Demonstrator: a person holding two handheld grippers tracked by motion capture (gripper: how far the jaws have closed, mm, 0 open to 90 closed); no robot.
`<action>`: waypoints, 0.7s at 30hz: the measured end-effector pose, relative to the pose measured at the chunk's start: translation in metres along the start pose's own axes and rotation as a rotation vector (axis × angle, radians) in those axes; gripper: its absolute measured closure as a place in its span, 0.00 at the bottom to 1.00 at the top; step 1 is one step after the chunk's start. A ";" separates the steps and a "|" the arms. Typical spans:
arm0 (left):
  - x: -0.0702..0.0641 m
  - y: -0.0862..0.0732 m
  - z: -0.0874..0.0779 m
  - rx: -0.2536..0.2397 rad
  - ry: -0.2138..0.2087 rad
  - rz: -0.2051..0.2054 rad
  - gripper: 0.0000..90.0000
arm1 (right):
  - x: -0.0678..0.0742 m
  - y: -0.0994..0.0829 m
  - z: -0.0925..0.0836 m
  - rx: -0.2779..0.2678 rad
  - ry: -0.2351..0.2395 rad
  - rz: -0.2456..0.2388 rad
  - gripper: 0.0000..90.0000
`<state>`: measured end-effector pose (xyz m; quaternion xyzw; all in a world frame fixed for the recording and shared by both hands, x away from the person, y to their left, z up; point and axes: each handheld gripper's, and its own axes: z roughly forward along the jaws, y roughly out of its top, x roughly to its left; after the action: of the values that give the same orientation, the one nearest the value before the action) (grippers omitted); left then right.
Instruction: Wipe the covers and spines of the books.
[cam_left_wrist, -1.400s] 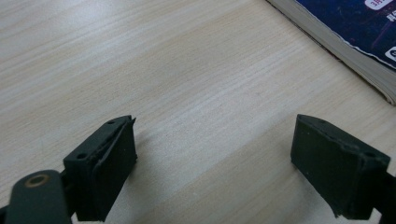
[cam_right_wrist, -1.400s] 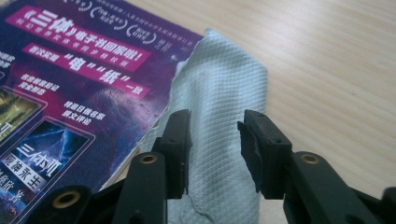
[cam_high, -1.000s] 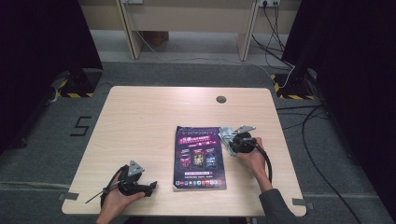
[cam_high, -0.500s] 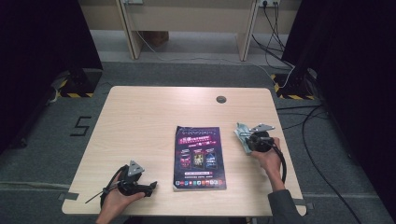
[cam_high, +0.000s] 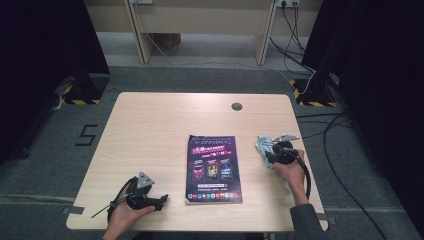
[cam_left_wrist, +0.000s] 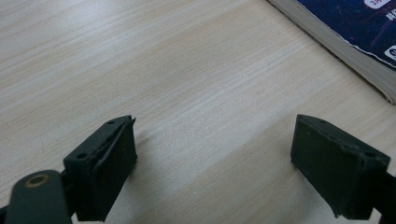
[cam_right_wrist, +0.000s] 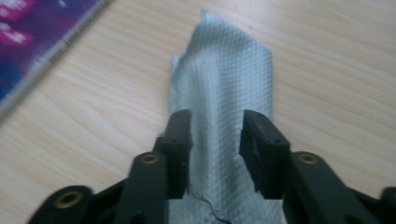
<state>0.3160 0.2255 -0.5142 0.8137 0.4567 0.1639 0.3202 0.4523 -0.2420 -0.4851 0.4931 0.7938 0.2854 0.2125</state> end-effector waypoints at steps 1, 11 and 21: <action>0.000 0.000 0.000 0.001 0.000 0.000 0.15 | 0.000 0.001 -0.001 -0.011 0.013 0.010 0.60; 0.000 -0.001 0.000 -0.002 -0.001 0.000 0.15 | 0.028 0.012 -0.002 -0.056 0.078 0.001 0.45; 0.001 0.002 -0.001 0.012 -0.001 0.002 0.16 | 0.047 0.014 0.004 -0.046 0.142 0.005 0.39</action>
<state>0.3169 0.2258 -0.5127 0.8162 0.4565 0.1609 0.3154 0.4444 -0.1933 -0.4817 0.4686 0.7990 0.3383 0.1661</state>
